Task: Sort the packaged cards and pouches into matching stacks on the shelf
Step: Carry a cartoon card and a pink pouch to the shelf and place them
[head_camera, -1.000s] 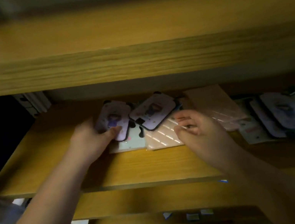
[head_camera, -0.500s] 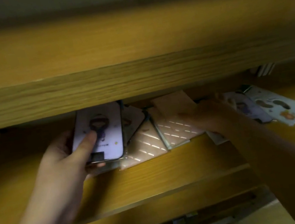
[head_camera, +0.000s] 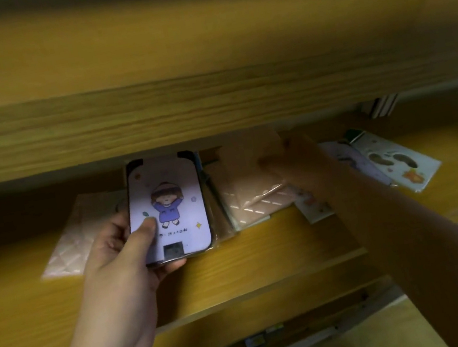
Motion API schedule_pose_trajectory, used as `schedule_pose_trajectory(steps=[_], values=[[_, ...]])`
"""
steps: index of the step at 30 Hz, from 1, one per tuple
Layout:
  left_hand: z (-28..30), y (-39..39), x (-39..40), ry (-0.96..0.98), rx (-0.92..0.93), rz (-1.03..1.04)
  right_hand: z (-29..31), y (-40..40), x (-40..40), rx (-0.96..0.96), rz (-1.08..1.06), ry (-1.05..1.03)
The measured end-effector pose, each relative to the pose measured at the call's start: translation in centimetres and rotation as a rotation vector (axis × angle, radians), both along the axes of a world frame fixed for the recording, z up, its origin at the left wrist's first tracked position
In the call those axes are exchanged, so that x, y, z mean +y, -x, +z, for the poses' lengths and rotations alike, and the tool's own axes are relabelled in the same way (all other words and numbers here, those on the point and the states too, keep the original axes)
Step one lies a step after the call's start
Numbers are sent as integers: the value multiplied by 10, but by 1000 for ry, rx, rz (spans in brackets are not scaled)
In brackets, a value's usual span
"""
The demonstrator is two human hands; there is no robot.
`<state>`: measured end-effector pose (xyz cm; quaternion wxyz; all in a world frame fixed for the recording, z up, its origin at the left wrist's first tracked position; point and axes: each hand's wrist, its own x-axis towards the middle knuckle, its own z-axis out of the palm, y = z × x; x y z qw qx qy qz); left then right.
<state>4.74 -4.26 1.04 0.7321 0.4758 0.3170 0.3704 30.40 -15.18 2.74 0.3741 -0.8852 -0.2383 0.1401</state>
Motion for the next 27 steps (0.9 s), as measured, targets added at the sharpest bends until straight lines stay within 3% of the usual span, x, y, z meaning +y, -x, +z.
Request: schedule_pose_trajectory(steps=[6, 11, 17, 23, 27], values=[[5, -14, -24, 28, -2, -32, 10, 14, -56, 429, -159, -454], [9, -23, -76, 55, 31, -81, 17, 26, -148, 554, -305, -720], [15, -36, -179, 37, 56, -133, 14, 33, -270, 551, -393, -722], [16, -67, -306, 37, 43, -213, 17, 34, -412, 439, -131, -817], [16, -97, -389, 40, 73, -253, 15, 13, -493, 421, -175, -837]])
